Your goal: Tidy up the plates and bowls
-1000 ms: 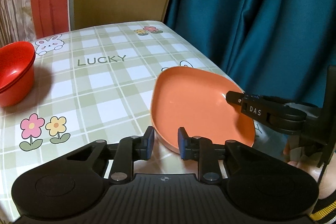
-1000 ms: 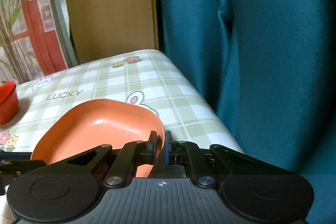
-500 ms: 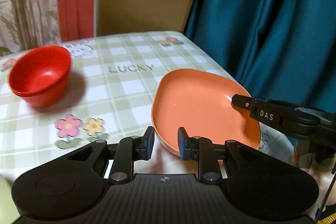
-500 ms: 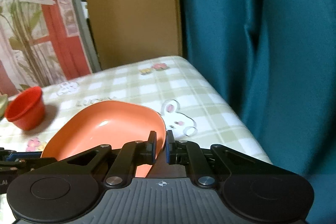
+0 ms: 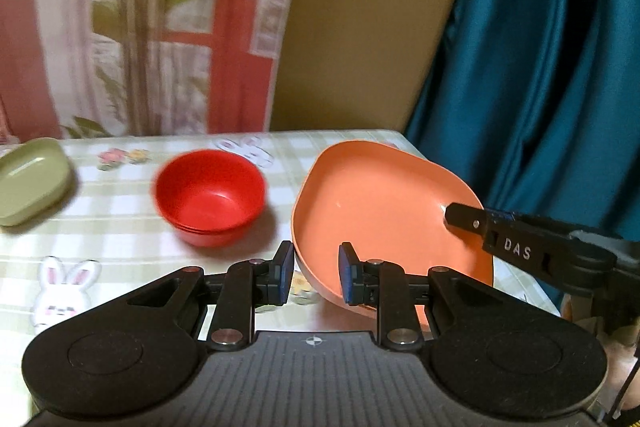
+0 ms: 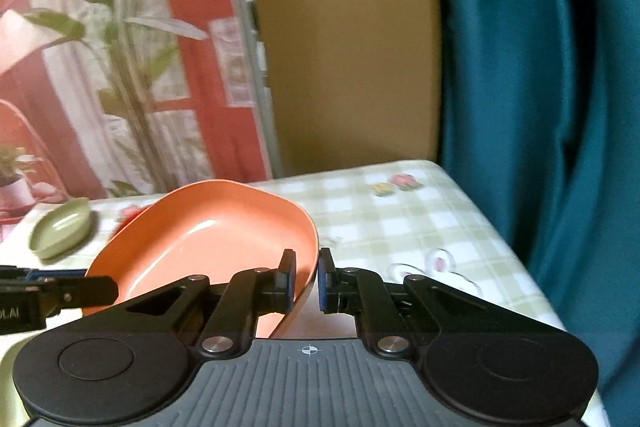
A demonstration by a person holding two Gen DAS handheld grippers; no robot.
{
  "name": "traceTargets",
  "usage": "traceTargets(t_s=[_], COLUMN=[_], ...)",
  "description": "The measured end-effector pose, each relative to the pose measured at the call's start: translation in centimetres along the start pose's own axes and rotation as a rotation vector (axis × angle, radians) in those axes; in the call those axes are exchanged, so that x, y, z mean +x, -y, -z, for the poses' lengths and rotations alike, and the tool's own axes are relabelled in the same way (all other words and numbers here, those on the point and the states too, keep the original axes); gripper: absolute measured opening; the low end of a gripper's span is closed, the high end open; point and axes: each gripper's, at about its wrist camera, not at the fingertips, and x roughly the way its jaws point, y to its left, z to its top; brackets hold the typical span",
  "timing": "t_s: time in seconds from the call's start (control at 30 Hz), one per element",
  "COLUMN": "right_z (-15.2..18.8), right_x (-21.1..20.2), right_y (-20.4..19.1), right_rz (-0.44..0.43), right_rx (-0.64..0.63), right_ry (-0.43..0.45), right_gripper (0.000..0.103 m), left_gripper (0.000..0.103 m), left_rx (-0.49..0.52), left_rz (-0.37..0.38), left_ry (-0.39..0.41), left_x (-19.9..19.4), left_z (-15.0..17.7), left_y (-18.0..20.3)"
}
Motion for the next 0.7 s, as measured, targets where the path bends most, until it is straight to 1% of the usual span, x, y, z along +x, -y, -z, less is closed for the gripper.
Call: traceTargets(t_s=[0.23, 0.43, 0.57, 0.7], right_z=[-1.3, -2.4, -3.1, -3.3], right_x=[-0.9, -1.2, -1.1, -1.0], right_y=[-5.6, -9.7, -12.3, -14.7], right_rz=[-0.046, -0.103, -0.141, -0.169], right_rx=[-0.072, -0.079, -0.082, -0.089], right_ry=[0.001, 0.005, 0.008, 0.007], right_gripper=[0.012, 0.013, 0.013, 0.013], left_gripper=[0.025, 0.025, 0.025, 0.025], left_rx=[-0.046, -0.077, -0.073, -0.076], left_rz=[-0.038, -0.071, -0.099, -0.113], left_ry=[0.037, 0.081, 0.121, 0.142], left_x=[-3.2, -5.8, -7.9, -9.7], left_z=[-0.5, -1.4, -2.3, -3.1], left_y=[-3.7, -7.2, -9.0, -10.9])
